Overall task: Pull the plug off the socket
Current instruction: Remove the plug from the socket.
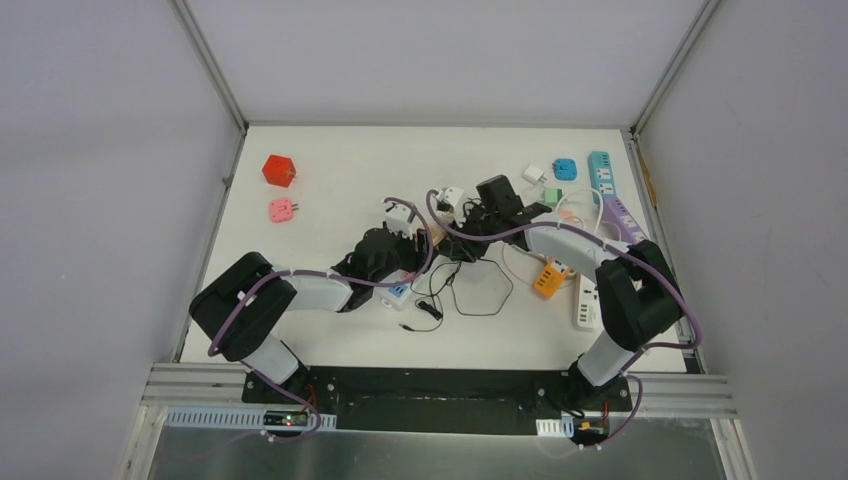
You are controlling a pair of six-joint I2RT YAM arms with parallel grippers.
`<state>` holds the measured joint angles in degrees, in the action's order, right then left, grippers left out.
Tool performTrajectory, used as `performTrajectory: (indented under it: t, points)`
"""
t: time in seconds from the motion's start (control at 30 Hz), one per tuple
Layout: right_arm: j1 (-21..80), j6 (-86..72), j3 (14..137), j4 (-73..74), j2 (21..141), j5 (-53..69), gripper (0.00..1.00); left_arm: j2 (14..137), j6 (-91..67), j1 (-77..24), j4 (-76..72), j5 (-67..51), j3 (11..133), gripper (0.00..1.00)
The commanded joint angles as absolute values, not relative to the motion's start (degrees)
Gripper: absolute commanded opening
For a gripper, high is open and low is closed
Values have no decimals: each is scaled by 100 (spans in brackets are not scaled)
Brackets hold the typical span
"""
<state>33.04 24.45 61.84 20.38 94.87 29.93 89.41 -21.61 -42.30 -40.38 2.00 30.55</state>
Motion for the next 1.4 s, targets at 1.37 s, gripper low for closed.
performTrajectory:
  t: [1.37]
  points:
    - [2849, 2295, 6181, 2149, 8978, 3329, 0, 9358, -2373, -4192, -3849, 409, 2892, 0]
